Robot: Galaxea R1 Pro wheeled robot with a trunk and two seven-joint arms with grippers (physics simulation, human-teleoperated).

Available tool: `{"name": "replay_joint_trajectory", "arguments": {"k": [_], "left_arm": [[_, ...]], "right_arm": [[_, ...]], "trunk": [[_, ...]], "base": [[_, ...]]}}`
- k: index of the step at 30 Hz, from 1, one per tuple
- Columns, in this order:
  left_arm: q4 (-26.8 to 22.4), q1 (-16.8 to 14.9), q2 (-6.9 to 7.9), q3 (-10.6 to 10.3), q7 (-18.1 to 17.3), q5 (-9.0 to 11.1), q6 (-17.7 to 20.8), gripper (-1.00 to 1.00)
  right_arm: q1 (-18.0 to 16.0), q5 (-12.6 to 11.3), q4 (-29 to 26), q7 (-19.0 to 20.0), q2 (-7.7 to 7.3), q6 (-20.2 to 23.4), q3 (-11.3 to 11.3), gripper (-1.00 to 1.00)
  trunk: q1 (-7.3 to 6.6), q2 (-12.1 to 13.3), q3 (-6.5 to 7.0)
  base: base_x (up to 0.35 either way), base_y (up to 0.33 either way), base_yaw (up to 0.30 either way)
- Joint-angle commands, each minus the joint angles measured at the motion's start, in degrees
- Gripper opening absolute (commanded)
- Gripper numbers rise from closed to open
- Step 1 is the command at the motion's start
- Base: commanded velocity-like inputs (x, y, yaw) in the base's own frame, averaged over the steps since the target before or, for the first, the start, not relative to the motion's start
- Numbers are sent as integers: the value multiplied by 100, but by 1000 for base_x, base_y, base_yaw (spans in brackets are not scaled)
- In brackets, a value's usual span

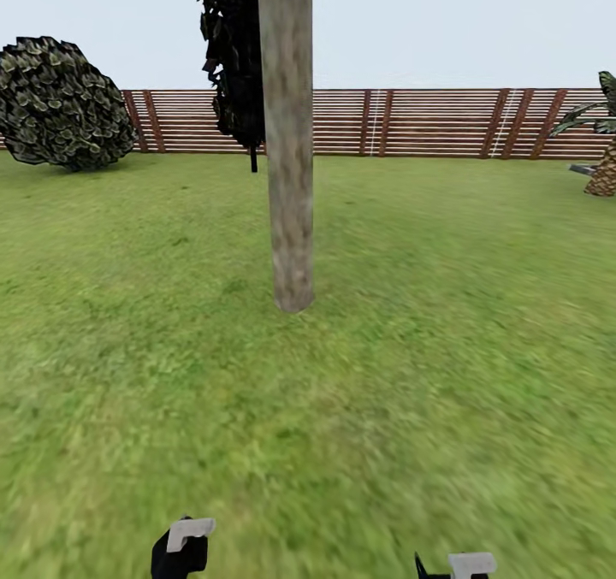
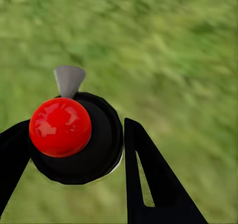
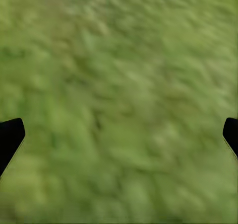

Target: In the garden, pick up the pesticide atomizer on the floor and spray pesticide onto both trees until each tree trunk is fully covered.

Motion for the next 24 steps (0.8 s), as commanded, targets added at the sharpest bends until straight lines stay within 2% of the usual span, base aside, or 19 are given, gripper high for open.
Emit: {"name": "replay_joint_trajectory", "arguments": {"k": [1,24], "left_arm": [[-1,1,0,-1,1,-1,0,-100],[-1,-3,0,-1,1,-1,0,-100]], "right_arm": [[0,1,0,-1,0,0,0,100],[0,3,5,-1,0,-8,0,100]], "trunk": [[0,0,0],[0,0,0]], "base": [[341,0,0],[341,0,0]]}}
